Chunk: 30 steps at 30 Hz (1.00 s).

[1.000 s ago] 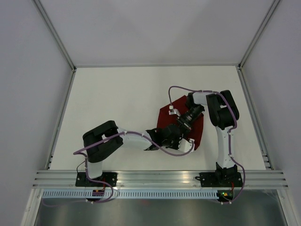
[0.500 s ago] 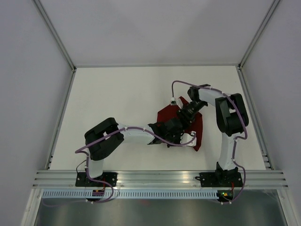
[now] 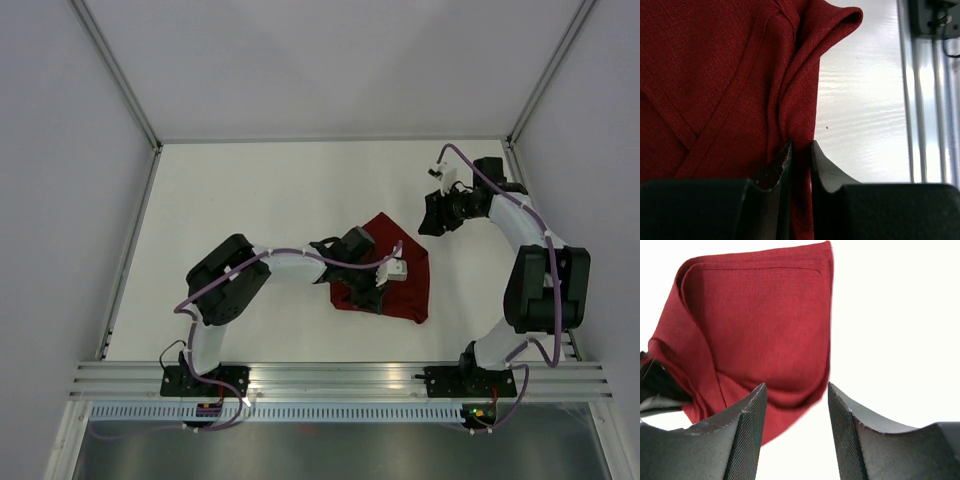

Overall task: Fold the napkin, place the utensils inside, and roll it up
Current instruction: Roll the napkin with the utensil

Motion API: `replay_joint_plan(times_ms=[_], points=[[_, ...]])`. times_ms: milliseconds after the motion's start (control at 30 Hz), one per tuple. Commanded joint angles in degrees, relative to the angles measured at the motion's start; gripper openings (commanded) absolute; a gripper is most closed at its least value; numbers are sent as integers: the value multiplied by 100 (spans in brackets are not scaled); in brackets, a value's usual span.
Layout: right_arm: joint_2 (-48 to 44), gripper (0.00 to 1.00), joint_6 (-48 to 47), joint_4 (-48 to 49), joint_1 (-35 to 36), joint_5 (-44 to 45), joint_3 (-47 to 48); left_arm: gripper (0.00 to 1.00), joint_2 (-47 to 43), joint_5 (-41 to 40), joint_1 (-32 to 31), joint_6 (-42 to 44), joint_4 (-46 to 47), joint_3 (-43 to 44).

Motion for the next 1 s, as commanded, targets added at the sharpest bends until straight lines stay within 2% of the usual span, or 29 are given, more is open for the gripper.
replay_joint_plan(times_ms=[0,200,300,433,500,633,867,967], points=[[-869,59,-77,345,-5,-194,-323,2,491,1029,347,-763,-747,34],[-1968,61,-894,-50,275,-302,-833,2,1045,1821,752,-1132,-773,333],[-2443,61,-974,220,1082,364,-1334,2,1370,2163,831,-1308,-826,579],[-2997,61,-992,644,2583,1147,-2194,2,1608,2453,1006,-1475,-826,659],[-3024,61,-1237,566,3129,1264,-2319,2,1705,2515,1077,-1528,-818,659],[-2753,60,-1413,722,3738,1798,-2538,2,1749,2595,1165,-1616,-713,633],[-2435,59,-1519,1101,4117,1809,-3040,2,1854,2612,1253,-1853,-466,606],[-2348,59,-1607,979,4179,1730,-3040,2,1889,2612,1323,-1897,-370,562]])
